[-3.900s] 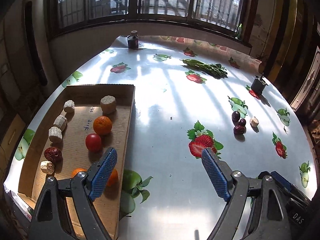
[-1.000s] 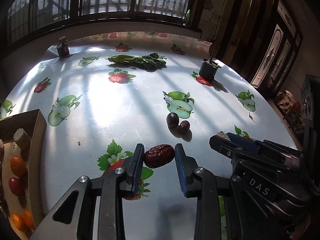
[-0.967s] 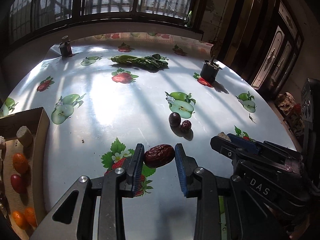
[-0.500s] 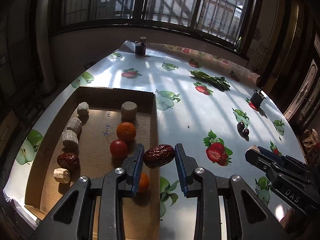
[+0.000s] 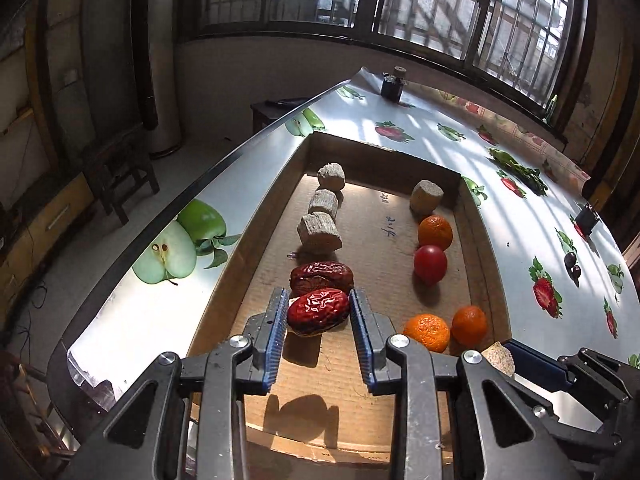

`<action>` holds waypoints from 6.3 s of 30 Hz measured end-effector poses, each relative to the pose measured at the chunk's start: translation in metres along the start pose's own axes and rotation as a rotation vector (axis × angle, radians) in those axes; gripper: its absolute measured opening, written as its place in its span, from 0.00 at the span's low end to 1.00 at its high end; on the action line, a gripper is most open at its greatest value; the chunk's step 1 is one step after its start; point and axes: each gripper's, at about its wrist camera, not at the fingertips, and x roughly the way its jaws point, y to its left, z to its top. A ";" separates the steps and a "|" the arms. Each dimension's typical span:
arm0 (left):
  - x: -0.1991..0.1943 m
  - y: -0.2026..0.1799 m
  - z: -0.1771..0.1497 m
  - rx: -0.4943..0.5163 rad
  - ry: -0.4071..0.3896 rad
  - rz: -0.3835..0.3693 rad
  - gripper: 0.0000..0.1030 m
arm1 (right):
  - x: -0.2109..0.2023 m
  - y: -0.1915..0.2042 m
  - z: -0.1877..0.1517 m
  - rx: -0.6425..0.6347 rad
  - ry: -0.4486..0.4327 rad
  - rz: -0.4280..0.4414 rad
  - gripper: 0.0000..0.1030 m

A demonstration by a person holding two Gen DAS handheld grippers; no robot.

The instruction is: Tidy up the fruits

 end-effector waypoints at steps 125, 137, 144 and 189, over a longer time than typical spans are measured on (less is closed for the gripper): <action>0.102 -0.361 0.025 0.380 0.276 -0.497 0.19 | -0.074 -0.346 -0.037 0.383 -0.036 -0.471 0.27; 0.030 -0.173 0.049 0.147 0.155 -0.428 0.19 | -0.086 -0.231 0.002 0.232 -0.110 -0.313 0.28; 0.028 -0.059 0.061 0.015 0.104 -0.237 0.19 | -0.047 -0.141 0.030 0.114 -0.085 -0.156 0.28; -0.107 -0.025 0.001 -0.135 -0.472 0.363 1.00 | -0.060 -0.056 -0.007 0.135 -0.232 -0.213 0.74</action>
